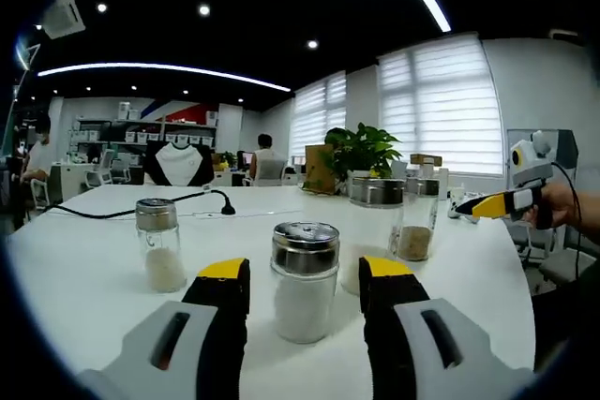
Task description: Rotate the seasoning bottle until the label or dispensing opening points toward the visible target arrow and the bottle remains upright within the marked orientation range
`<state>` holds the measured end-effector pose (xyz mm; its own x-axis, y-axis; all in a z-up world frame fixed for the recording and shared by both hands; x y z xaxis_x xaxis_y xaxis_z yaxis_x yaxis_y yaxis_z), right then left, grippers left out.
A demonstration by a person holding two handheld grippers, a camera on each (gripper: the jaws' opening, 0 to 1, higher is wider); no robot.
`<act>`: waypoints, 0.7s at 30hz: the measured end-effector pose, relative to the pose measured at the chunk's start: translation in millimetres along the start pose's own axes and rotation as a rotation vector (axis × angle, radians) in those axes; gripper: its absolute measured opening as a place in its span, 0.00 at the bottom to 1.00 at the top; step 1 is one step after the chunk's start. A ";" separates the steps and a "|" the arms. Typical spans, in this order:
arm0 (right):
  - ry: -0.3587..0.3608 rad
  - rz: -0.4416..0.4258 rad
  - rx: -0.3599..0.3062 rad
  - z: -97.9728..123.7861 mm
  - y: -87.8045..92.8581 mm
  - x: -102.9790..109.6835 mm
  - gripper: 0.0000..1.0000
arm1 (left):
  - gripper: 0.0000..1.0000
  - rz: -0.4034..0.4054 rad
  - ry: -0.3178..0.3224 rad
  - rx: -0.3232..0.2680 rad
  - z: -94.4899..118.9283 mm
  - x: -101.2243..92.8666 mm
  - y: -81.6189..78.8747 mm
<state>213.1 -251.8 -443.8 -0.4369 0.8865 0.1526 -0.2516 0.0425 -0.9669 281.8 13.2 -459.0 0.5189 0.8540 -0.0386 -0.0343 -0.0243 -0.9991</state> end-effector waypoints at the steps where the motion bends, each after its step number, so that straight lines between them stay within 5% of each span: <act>1: 0.001 0.000 0.001 0.1 0.4 -0.2 0.69 | 0.50 0.001 -0.007 0.004 -0.3 -1.9 0.0; 8: 0.005 0.004 0.004 -0.2 0.8 1.5 0.69 | 0.50 -0.037 -0.146 0.037 -4.6 -3.1 -0.1; 10: 0.004 0.007 0.006 -0.3 1.1 2.3 0.69 | 0.49 0.016 -0.159 0.030 -7.9 -4.5 -0.8; 21: 0.006 0.002 -0.004 -0.1 -1.8 3.4 0.69 | 0.39 0.004 -0.229 0.052 -12.7 -2.9 7.7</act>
<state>212.1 -248.9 -441.6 -0.4320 0.8894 0.1494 -0.2475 0.0424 -0.9680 291.0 4.0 -466.7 0.3115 0.9497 -0.0317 -0.0826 -0.0061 -0.9966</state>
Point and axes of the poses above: the point that each gripper's makers call its tool centre point, and the gripper's own axes: z roughly backward along the fingers, x roughly to its left, y roughly out of its underside, the point moved 4 cm from there along z, roughly backward along the fingers, and after that the axes turned 6 degrees about -y, right-handed, at the moved point
